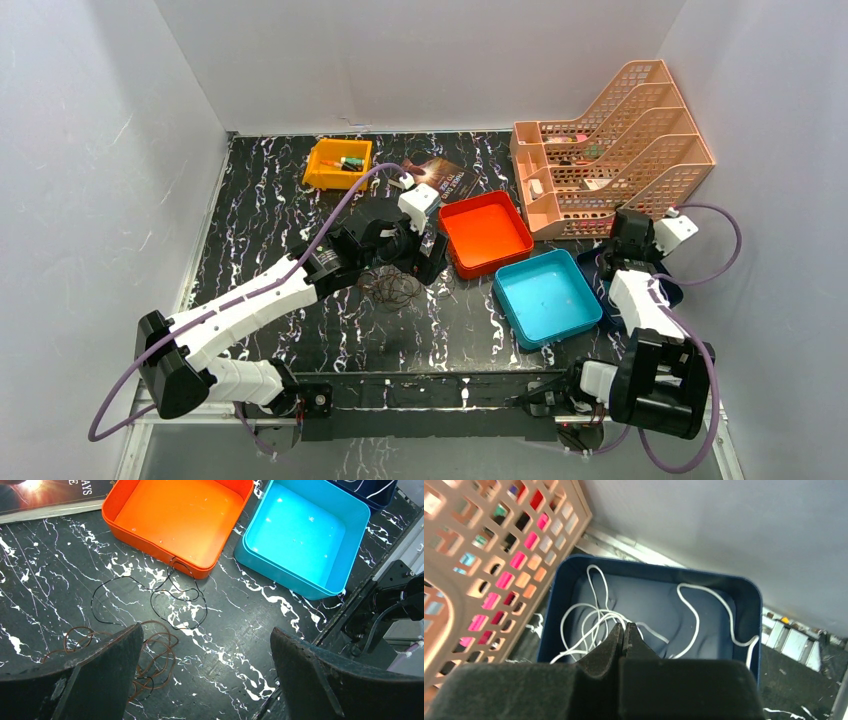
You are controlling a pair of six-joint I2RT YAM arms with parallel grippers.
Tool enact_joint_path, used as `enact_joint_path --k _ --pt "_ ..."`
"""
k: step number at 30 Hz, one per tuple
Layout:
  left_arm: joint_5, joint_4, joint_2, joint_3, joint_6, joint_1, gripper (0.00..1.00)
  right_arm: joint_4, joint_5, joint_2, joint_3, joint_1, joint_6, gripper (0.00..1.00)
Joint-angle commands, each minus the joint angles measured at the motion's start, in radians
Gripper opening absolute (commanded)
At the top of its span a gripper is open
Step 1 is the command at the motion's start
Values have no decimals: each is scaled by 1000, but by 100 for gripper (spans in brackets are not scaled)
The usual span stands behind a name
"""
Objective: Untangle the cables
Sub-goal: Place the cable in the bin.
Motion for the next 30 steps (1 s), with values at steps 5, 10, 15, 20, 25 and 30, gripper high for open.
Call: enact_joint_path --k 5,10,15,20,25,30 --pt "12 -5 -41 -15 -11 -5 98 76 -86 45 -52 -46 116 3" --pt "0 -5 -52 -27 -13 -4 98 89 -137 83 -67 -70 143 3" --pt "-10 -5 -50 -24 -16 -5 98 119 -183 119 -99 -99 185 4" --pt "-14 -3 -50 -31 -21 -4 98 151 -212 143 -126 -123 206 4" --pt "-21 -4 -55 -44 -19 -4 98 168 -223 165 -139 -141 217 6" --pt "-21 -1 -53 -47 -19 -4 98 169 -237 158 -142 -149 209 14"
